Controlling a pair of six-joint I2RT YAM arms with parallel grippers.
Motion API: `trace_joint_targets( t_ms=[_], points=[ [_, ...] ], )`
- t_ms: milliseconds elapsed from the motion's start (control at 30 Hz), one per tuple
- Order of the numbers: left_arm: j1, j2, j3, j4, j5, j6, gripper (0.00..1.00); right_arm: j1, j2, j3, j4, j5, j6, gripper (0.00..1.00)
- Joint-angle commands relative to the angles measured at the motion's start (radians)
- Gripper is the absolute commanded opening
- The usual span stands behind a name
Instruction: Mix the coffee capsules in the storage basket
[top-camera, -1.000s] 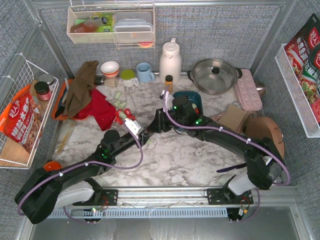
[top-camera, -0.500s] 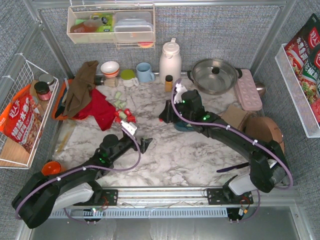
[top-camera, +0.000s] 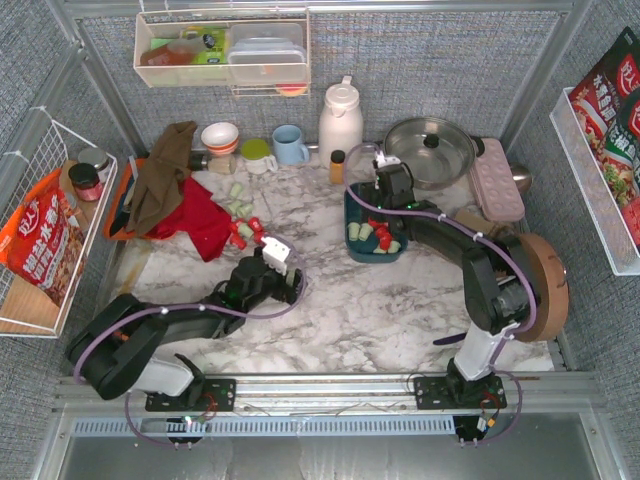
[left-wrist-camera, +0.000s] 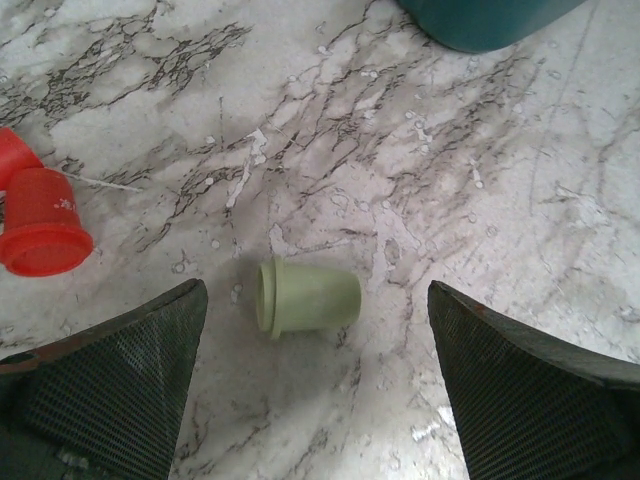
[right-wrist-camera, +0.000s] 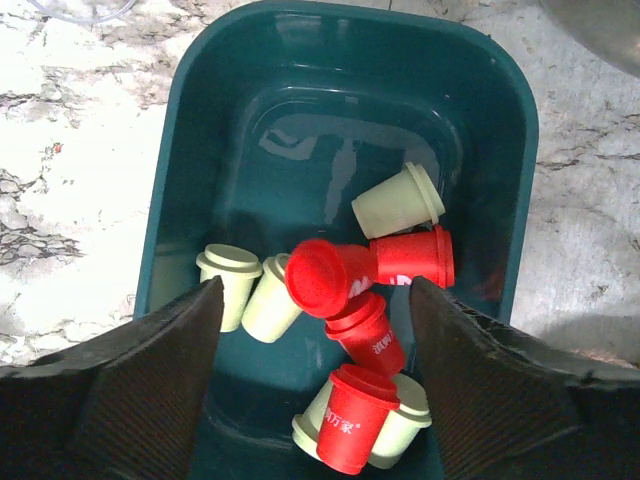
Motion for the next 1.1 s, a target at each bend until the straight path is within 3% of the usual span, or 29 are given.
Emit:
trace_joint_targets(
  t_ms=[0, 300, 633, 1067],
  points=[
    [0.001, 0.088, 0.052, -0.01, -0.024, -0.015, 0.99, -0.006, 0.007, 0.022, -0.041, -0.029, -0.021, 0.81],
    [0.001, 0.16, 0.11, -0.121, -0.049, 0.022, 0.94, -0.007, -0.088, -0.021, -0.094, -0.074, -0.055, 0.85],
    [0.001, 0.098, 0.07, -0.13, -0.038, 0.038, 0.67, 0.007, -0.198, -0.047, -0.133, -0.172, -0.025, 0.85],
    [0.0, 0.184, 0.105, -0.037, 0.002, 0.012, 0.64, 0.086, -0.316, -0.09, -0.195, -0.235, -0.033, 0.85]
  ],
)
